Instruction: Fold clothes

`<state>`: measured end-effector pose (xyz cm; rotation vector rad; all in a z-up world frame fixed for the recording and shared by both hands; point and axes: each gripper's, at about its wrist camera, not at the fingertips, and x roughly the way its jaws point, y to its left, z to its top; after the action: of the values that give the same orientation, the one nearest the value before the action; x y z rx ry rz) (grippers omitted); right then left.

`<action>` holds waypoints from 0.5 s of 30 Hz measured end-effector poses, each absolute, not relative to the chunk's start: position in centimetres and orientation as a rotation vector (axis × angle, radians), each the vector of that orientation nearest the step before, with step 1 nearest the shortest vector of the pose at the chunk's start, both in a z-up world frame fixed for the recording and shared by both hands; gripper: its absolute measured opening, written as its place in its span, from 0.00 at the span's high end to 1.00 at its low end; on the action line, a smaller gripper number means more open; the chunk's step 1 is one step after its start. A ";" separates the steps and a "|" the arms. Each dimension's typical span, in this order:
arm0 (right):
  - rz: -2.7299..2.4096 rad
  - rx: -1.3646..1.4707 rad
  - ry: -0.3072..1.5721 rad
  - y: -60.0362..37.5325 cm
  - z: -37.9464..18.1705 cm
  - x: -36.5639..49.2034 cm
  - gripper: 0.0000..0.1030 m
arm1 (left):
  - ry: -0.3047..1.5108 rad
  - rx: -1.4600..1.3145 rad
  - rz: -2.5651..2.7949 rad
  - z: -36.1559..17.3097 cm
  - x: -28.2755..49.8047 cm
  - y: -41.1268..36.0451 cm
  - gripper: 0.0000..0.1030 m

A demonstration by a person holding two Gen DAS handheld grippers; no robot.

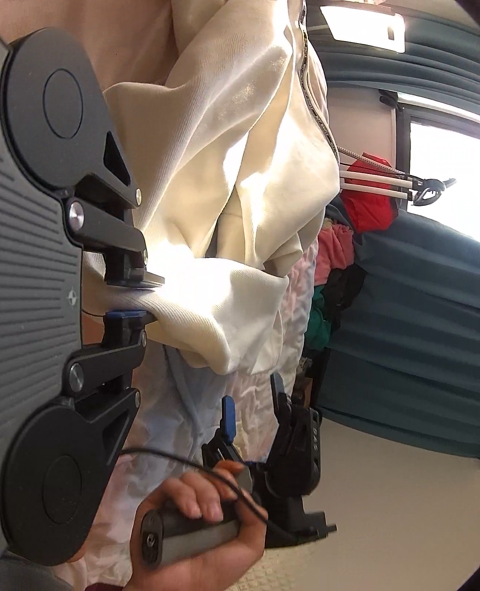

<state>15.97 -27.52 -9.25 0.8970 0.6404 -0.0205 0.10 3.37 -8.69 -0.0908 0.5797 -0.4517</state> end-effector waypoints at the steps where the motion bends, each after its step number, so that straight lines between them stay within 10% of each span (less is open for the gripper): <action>1: -0.053 0.885 0.658 -27.6 -9.8 17.3 0.34 | 0.583 -0.100 -0.451 -8.8 0.3 3.4 0.87; 15: -0.001 1.056 0.644 -31.0 -16.7 23.8 0.88 | 0.468 -0.098 -0.601 -11.6 3.4 2.0 0.83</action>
<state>23.81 -31.04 -16.71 1.0561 0.6441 -0.0014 3.41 1.96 -11.58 -0.0979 0.4684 -0.6006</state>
